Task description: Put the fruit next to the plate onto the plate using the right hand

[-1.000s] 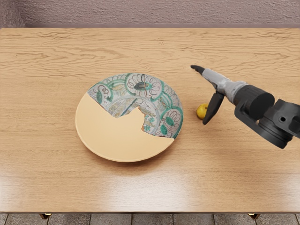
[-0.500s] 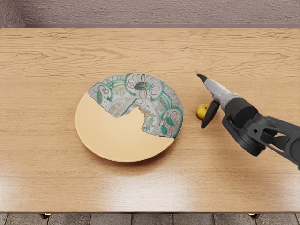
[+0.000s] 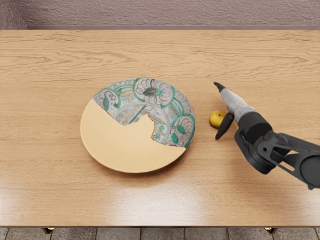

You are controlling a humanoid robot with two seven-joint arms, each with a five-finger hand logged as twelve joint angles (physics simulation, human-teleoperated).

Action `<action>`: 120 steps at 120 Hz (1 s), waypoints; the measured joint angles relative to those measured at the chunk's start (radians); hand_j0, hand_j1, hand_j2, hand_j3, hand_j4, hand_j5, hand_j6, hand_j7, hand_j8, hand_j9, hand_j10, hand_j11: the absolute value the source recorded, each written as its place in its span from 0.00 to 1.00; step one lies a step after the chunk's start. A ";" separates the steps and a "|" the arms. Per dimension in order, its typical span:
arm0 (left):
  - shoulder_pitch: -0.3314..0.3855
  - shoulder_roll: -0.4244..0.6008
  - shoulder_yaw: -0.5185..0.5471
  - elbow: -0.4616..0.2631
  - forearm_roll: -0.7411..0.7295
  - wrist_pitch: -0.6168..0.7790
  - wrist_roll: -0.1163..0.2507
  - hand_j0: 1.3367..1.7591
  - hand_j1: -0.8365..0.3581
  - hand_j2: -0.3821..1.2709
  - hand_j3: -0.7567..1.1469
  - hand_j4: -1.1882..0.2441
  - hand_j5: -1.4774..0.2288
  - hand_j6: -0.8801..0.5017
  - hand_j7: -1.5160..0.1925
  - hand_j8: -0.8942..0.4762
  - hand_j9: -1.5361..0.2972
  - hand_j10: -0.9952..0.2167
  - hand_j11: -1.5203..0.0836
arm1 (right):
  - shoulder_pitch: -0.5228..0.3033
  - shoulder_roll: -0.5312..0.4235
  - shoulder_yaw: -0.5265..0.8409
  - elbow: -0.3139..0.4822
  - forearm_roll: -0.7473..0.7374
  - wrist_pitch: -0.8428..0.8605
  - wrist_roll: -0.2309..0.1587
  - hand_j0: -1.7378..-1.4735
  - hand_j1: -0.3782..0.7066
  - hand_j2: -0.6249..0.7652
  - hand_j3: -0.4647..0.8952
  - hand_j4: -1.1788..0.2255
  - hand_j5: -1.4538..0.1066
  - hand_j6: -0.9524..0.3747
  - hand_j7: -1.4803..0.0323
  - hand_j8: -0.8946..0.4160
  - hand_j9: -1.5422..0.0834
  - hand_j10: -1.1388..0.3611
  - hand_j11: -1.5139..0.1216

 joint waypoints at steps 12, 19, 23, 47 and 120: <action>0.000 0.000 0.000 0.000 0.000 0.000 0.000 0.76 0.99 0.23 0.40 0.83 0.87 0.64 0.89 0.66 0.84 0.82 0.95 | -0.003 0.001 -0.001 0.000 -0.002 -0.001 0.000 0.30 0.03 0.45 0.34 0.84 0.93 0.71 0.98 0.68 0.95 0.76 0.92; 0.000 0.000 0.000 0.000 0.000 0.000 0.000 0.76 0.99 0.23 0.40 0.83 0.87 0.64 0.89 0.66 0.84 0.82 0.95 | -0.003 0.002 -0.001 0.001 -0.002 -0.001 0.000 0.30 0.04 0.45 0.34 0.83 0.92 0.71 0.97 0.67 0.94 0.75 0.92; 0.000 0.000 0.000 0.000 0.000 0.000 0.000 0.76 0.99 0.23 0.40 0.83 0.87 0.64 0.89 0.66 0.84 0.82 0.95 | -0.002 0.002 -0.001 0.001 -0.001 -0.001 0.000 0.30 0.05 0.45 0.34 0.83 0.92 0.70 0.96 0.67 0.93 0.75 0.91; 0.000 0.000 0.000 0.000 0.000 0.000 0.000 0.76 0.99 0.23 0.40 0.83 0.87 0.64 0.89 0.66 0.84 0.82 0.95 | 0.010 -0.006 0.003 0.002 0.009 0.014 0.000 0.30 0.06 0.45 0.34 0.81 0.90 0.69 0.95 0.66 0.92 0.74 0.90; 0.000 0.000 0.000 0.000 0.000 0.000 0.000 0.76 0.99 0.23 0.40 0.83 0.87 0.64 0.89 0.66 0.84 0.82 0.95 | 0.023 -0.014 0.007 0.002 0.043 0.023 0.000 0.30 0.22 0.43 0.34 0.71 0.78 0.58 0.82 0.54 0.80 0.64 0.78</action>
